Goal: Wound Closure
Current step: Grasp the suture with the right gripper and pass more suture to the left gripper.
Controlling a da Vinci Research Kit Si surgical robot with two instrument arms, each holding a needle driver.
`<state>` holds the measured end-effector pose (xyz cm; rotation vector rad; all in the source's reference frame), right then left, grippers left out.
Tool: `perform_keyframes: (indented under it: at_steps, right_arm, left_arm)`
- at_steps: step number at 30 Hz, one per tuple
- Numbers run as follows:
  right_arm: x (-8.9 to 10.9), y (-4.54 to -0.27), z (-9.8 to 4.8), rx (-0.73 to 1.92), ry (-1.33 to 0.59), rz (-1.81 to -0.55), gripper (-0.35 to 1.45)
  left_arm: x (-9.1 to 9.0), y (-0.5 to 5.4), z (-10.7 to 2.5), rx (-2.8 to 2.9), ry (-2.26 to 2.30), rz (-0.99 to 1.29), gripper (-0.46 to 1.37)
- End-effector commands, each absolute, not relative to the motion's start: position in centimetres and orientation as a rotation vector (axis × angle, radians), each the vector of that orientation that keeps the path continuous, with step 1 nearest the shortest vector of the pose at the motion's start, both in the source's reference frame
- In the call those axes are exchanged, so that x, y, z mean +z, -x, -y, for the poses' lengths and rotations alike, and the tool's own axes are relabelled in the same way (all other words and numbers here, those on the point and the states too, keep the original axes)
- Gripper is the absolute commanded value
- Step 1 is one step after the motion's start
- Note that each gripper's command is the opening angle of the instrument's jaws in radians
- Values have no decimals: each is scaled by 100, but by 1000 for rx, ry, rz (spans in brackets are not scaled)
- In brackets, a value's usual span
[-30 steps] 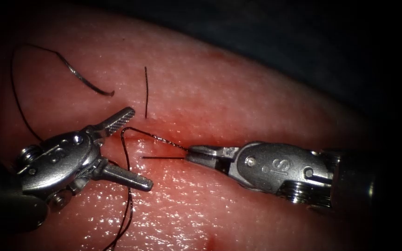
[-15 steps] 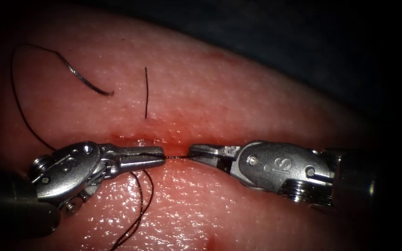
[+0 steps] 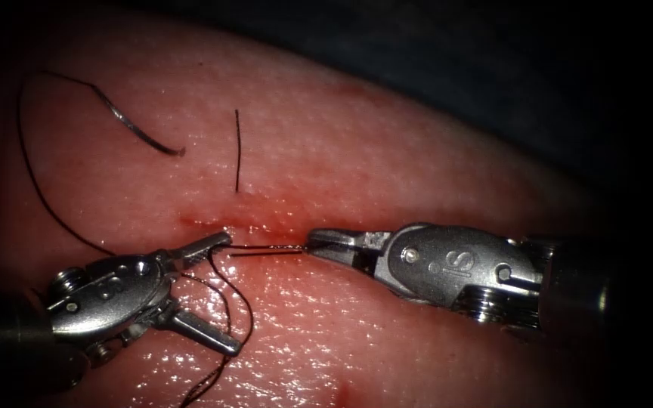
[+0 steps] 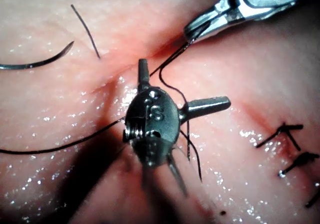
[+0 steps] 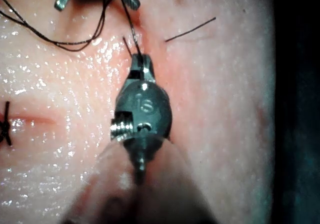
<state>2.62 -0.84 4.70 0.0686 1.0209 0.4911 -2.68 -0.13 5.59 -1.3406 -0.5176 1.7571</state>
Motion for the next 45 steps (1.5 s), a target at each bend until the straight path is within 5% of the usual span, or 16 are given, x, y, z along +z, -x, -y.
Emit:
perform_keyframes:
  at_steps: [1, 41, 45]
  right_arm:
    - [470, -261, 85, 492, -67, -1020, -35]
    - [471, -255, 70, 507, -43, -1060, -35]
    - [471, -255, 70, 507, -43, -1061, -35]
  left_arm:
    - [560, 269, 14, 1761, 1341, 501, 134]
    - [602, 300, 83, 1962, 1185, 691, 84]
    - [600, 295, 85, 2034, 1070, 658, 60]
